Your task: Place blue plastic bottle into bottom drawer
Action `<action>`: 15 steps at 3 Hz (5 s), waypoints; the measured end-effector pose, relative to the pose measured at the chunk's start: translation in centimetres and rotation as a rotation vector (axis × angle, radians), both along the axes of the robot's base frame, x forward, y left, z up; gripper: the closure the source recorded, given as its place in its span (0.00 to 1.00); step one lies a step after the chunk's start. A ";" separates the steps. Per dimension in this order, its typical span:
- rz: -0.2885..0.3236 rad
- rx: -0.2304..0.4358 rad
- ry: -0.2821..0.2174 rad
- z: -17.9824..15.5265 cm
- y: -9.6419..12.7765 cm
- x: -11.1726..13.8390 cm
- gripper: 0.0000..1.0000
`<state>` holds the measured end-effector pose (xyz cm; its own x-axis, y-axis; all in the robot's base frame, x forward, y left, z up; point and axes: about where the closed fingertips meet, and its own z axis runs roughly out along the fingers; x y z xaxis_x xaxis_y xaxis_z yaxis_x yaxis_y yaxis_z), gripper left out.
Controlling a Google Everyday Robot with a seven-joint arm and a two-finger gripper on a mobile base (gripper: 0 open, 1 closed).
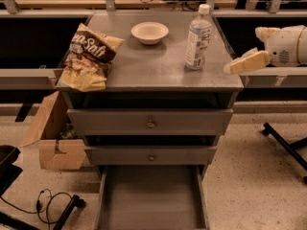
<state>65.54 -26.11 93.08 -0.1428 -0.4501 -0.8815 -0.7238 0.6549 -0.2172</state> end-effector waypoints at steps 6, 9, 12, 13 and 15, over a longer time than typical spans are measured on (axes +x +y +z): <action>0.234 0.359 -0.140 -2.9 12.1 10.7 0.62; 0.240 0.378 -0.154 -2.3 12.5 8.8 1.00; 0.188 0.436 -0.345 1.8 14.3 -10.4 1.00; 0.138 0.414 -0.278 -5.7 13.6 -14.7 1.00; 0.102 0.430 -0.059 -27.6 15.9 -18.0 1.00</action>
Offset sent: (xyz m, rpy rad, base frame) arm 0.1141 0.1042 -0.0436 0.4346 -0.2052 0.2532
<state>47.57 -10.23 65.43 -0.0607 -0.0504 -0.9969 -0.7842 0.6203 0.0164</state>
